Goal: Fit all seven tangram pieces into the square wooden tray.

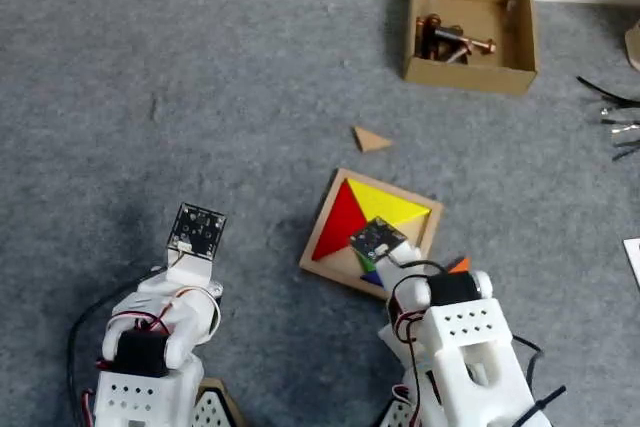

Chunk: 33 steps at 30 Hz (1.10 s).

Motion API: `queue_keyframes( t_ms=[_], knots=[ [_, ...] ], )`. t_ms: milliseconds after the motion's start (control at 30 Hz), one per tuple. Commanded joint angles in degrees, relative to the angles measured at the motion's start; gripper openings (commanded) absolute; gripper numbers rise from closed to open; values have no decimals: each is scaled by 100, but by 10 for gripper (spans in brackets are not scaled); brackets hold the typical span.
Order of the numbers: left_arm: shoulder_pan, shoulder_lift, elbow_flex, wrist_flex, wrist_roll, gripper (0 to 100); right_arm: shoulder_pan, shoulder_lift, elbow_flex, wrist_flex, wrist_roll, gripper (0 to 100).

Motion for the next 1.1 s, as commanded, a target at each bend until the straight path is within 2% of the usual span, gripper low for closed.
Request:
queue_keyframes(
  t_ms=[0, 433, 533, 933, 1067],
  knots=[
    [-75, -84, 119, 9, 62, 11, -40, 13, -31, 119, 387, 5],
    [-84, -84, 119, 9, 62, 11, -22, 13, 13, 66, 457, 5],
    [-84, -84, 119, 9, 62, 11, 13, 13, 40, -233, 457, 5],
    [-84, -84, 119, 9, 62, 11, 1385, 4, 611, -1367, 457, 5],
    [-84, -84, 119, 9, 62, 11, 1516, 4, 593, -1701, 457, 5]
  ],
)
